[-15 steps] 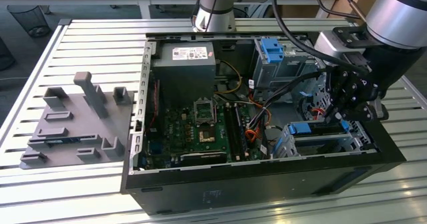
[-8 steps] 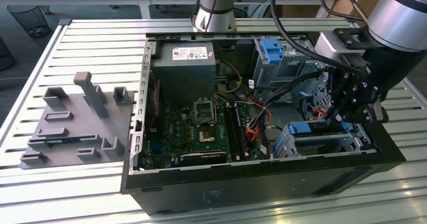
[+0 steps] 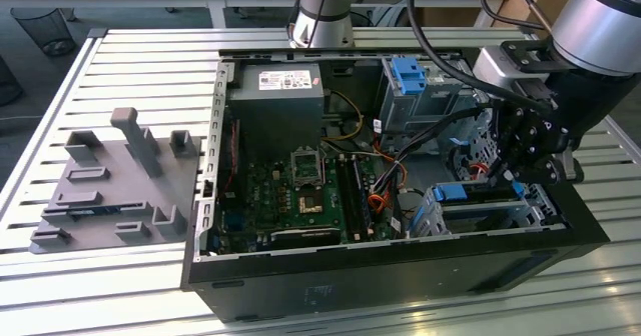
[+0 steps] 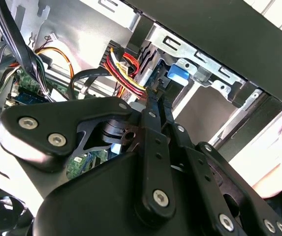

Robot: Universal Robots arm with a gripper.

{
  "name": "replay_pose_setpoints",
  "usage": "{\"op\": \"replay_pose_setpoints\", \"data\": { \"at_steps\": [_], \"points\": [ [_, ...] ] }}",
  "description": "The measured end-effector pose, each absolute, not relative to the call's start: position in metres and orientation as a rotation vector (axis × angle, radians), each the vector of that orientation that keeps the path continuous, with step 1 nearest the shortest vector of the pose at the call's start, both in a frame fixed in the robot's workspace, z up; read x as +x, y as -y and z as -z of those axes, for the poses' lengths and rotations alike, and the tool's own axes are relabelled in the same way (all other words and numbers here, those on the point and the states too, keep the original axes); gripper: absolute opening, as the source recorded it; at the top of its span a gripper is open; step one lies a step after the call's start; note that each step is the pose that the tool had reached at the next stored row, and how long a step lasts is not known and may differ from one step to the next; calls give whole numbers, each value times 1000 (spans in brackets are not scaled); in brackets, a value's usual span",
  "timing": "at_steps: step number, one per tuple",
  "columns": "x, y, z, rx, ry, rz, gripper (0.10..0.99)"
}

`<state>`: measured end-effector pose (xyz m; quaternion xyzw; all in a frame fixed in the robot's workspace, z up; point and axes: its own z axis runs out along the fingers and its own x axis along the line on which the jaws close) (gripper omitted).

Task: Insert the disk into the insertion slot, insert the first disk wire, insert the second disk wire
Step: 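Insert the first disk wire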

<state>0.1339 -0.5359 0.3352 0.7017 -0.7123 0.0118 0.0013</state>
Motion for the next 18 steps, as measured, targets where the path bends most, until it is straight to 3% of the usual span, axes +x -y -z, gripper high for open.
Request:
{"op": "replay_pose_setpoints", "data": {
  "at_steps": [18],
  "points": [
    [134, 535, -331, 2206, 2233, -37, 165]
  ]
}}
